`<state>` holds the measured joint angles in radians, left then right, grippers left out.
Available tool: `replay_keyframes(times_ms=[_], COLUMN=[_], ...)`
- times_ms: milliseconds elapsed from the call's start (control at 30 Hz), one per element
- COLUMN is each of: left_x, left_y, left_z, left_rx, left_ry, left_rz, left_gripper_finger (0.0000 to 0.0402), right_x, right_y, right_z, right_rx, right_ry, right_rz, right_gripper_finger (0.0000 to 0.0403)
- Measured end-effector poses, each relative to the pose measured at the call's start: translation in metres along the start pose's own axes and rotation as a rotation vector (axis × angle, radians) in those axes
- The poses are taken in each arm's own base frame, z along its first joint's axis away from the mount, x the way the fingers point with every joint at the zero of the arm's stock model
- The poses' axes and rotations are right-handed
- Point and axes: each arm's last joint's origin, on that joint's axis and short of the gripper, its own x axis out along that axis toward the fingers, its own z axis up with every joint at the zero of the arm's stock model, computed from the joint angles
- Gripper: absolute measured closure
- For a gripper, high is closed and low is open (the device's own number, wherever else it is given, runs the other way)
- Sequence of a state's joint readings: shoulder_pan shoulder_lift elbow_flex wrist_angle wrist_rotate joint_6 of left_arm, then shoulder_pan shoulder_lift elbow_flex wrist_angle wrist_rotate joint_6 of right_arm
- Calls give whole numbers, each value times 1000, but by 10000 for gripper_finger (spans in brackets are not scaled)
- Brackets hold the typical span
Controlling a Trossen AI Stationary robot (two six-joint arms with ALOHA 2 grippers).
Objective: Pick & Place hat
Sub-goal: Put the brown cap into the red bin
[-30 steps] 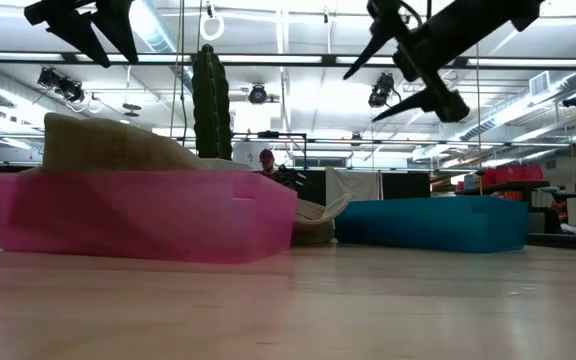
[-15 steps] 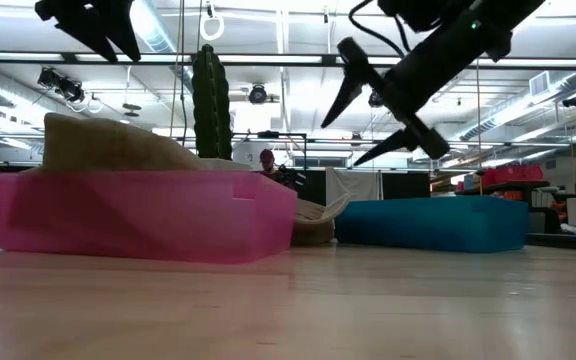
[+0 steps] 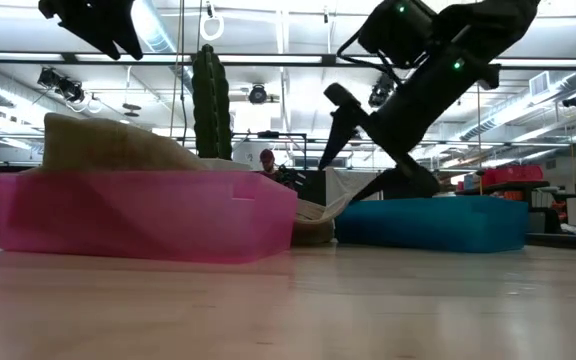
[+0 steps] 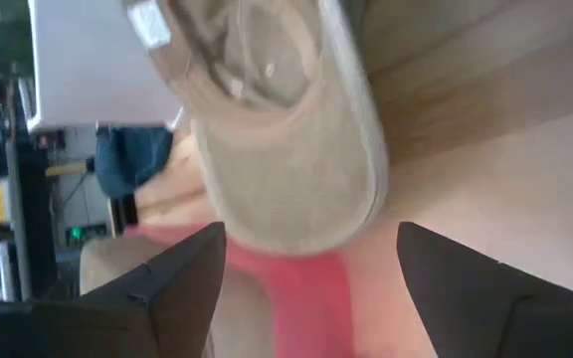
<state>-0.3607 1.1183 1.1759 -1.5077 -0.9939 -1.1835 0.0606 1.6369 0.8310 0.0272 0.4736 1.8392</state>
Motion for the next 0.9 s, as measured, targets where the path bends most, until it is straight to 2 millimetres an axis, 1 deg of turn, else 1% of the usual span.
replay_keyframes(times_ms=[100, 200, 400, 633, 900], left_x=[0, 0, 0, 0, 0], left_y=[0, -1, -3, -6, -8], left_z=[0, 1, 2, 3, 4], left_rx=[-10, -30, -63, -92, -118], left_ry=[-1, -11, -35, -43, -49], left_rz=[-1, -2, -12, -27, -43], left_gripper_finger=[99, 99, 99, 99, 99], right_x=[6, 13, 24, 33, 35], right_y=[-3, -9, -18, -19, -19], right_z=[-1, -3, -4, -6, -3], right_rx=[10, -4, 4, 25, 13], right_ry=[-48, -60, -103, -131, -148], right_rz=[10, -16, -42, 4, 2], right_gripper_finger=[106, 113, 147, 221, 338])
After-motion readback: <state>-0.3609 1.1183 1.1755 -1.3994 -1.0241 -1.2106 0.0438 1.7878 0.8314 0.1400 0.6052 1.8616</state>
